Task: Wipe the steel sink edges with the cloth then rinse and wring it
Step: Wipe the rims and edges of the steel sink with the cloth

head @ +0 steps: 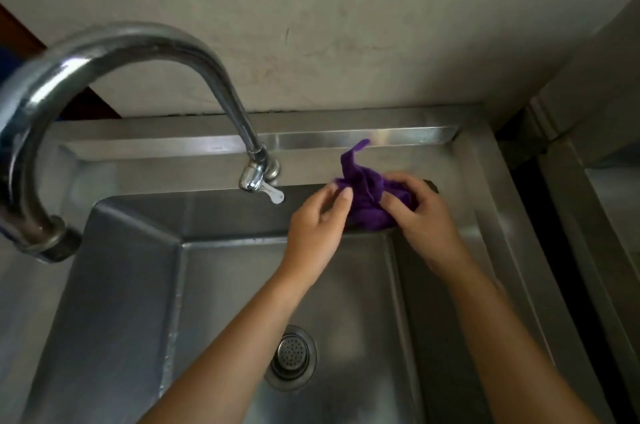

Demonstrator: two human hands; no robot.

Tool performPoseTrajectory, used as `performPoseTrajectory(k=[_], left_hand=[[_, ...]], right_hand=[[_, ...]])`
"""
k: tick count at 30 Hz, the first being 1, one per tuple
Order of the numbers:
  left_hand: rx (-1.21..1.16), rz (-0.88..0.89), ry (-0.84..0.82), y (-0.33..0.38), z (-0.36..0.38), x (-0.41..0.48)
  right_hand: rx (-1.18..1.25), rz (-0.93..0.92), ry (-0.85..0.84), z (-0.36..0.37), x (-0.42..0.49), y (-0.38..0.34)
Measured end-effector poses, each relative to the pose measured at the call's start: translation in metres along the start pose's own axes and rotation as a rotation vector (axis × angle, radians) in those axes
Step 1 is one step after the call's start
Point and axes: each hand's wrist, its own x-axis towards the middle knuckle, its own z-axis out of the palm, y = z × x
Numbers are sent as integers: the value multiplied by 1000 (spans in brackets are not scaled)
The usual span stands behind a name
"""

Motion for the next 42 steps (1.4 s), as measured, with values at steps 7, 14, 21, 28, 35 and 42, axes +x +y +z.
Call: performPoseTrajectory(k=[7,14,21,28,35,42], left_hand=[[1065,316,58,-46,-33,10],[1163,271,12,-50,-42,14],[1217,232,-11,-44,-40,12],[1237,173,64,-33,-20,5],[1250,396,-75,-27,12,49],[1366,476,-65,-38,17,68]], right_hand=[[-341,-203,429,1,51,-32],[-774,-375,24,95,80,-12],[-875,-354,167,48,74,5],[-1104,-183,359,-33,71,16],[-1184,-127,470,-30,75,20],[-1058,-28,613,-38,93,18]])
